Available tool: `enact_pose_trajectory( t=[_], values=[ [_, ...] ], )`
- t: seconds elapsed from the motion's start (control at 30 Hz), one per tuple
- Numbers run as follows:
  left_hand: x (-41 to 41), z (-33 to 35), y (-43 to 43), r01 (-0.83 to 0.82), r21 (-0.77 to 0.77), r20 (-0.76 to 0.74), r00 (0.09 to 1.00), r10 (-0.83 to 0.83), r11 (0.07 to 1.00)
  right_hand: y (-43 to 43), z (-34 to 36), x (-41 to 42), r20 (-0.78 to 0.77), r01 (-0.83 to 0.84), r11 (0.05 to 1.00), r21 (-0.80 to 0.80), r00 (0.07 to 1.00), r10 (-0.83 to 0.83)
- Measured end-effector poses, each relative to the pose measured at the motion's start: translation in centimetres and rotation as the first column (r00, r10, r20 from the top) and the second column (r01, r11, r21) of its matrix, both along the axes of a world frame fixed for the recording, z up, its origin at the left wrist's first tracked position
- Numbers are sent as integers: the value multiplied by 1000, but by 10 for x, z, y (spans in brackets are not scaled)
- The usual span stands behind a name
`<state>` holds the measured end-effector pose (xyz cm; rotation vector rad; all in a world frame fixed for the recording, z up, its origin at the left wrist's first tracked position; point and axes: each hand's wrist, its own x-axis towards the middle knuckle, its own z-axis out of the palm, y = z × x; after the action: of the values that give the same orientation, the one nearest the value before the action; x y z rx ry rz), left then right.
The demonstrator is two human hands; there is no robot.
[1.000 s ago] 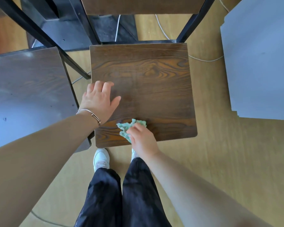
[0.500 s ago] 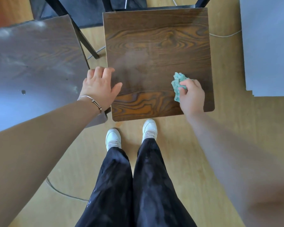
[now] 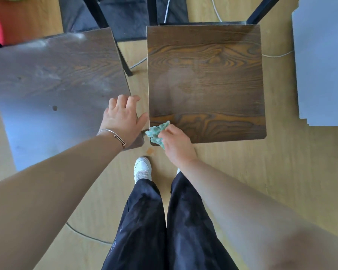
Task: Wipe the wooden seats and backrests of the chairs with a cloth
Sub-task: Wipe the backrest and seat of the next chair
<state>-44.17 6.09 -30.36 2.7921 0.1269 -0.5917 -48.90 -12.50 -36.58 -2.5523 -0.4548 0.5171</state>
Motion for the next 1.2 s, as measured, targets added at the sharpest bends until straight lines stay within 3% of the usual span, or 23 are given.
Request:
enact_pose_trajectory(
  t=[0.17,0.3,0.4,0.47,0.63,0.8,0.93,1.07,1.2],
  values=[
    [15,-1,-1,-6,-4,29,1000,6,1000,-80,11,103,216,398,915,67,889,-403],
    [32,-6,-5,-31,-13,30,999,31,999,-114,1,172,178,516,851,-99,850,-495],
    [39,-8,-6,-48,-26,31,998,48,999,-95,-9,179,130,542,835,-96,838,-529],
    [41,-10,-5,-53,-22,21,998,53,998,-72,-11,169,97,498,866,-42,865,-492],
    [35,-10,3,-63,-1,3,998,63,998,-18,-10,110,62,215,974,73,974,-220],
    [21,-11,2,-65,-10,-27,998,64,998,-4,-6,21,23,-130,991,37,991,129],
    [13,-13,-7,-12,18,-45,999,13,1000,-11,-9,12,13,-136,989,55,991,135],
    [15,-11,-18,27,25,-52,998,-26,999,-71,-4,23,73,140,990,25,987,-141],
    [22,-12,-36,79,18,-51,996,-78,997,-170,3,45,185,529,847,-47,838,-513]
  ],
)
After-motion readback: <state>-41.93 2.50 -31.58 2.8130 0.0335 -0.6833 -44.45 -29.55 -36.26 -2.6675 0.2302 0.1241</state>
